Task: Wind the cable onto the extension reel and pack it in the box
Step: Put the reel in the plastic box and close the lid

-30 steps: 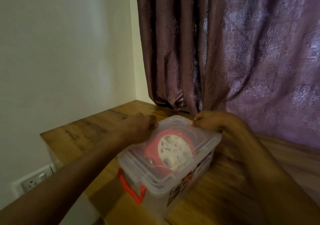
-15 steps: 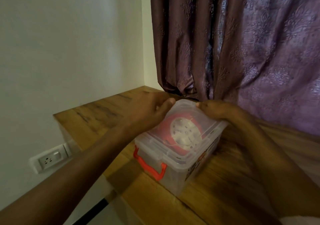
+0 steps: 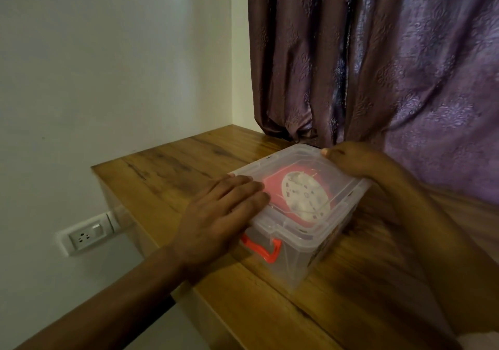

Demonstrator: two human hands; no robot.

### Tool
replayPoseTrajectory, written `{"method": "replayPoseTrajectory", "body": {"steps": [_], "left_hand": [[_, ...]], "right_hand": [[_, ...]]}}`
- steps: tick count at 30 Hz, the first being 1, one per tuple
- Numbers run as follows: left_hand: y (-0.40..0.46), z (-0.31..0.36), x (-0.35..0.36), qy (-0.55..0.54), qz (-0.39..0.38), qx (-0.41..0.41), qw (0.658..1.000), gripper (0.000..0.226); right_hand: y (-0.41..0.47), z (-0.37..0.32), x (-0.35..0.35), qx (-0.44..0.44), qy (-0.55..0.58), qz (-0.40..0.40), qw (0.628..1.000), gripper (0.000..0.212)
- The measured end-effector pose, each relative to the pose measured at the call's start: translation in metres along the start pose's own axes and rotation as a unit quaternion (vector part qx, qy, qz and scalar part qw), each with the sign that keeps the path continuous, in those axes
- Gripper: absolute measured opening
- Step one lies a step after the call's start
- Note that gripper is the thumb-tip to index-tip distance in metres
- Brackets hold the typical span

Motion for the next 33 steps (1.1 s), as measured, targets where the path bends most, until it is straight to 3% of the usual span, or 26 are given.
{"method": "replayPoseTrajectory", "body": {"steps": [5,10,14,18,21,29,33], "left_hand": [[0.004,0.000,0.011,0.007,0.036,-0.012,0.999,0.040],[0.005,0.006,0.014,-0.063,0.040,-0.065,0.995,0.044],[0.001,0.007,0.017,-0.104,-0.001,-0.073,0.992,0.074],[-0.005,-0.002,0.017,-0.041,-0.064,-0.041,0.996,0.097],[-0.005,-0.004,0.019,-0.009,-0.059,-0.038,0.997,0.086],[-0.001,-0.006,-0.004,-0.078,-0.104,-0.030,0.991,0.057],[-0.002,0.007,-0.002,-0.093,-0.048,-0.053,0.993,0.046]], "right_hand": [[0.005,0.001,0.006,0.008,-0.006,0.020,1.000,0.044],[0.007,0.004,0.008,0.019,0.019,0.018,0.999,0.046],[0.008,0.002,0.004,0.003,0.037,-0.006,0.999,0.048],[0.009,0.003,0.005,-0.005,0.044,-0.003,0.999,0.048],[0.008,0.003,0.005,-0.006,0.056,0.005,0.998,0.048],[0.009,0.004,0.006,0.002,0.071,0.014,0.997,0.047],[0.010,0.005,0.008,0.012,0.056,0.029,0.998,0.047]]}}
Point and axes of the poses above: each hand's wrist, its own y-axis towards the middle knuckle, its own x-axis out of the palm, z = x × y, the point moved 2 cm from there along y, towards the middle knuckle, and after that the axes turned 15 degrees about -y, right-handed, at the moved point
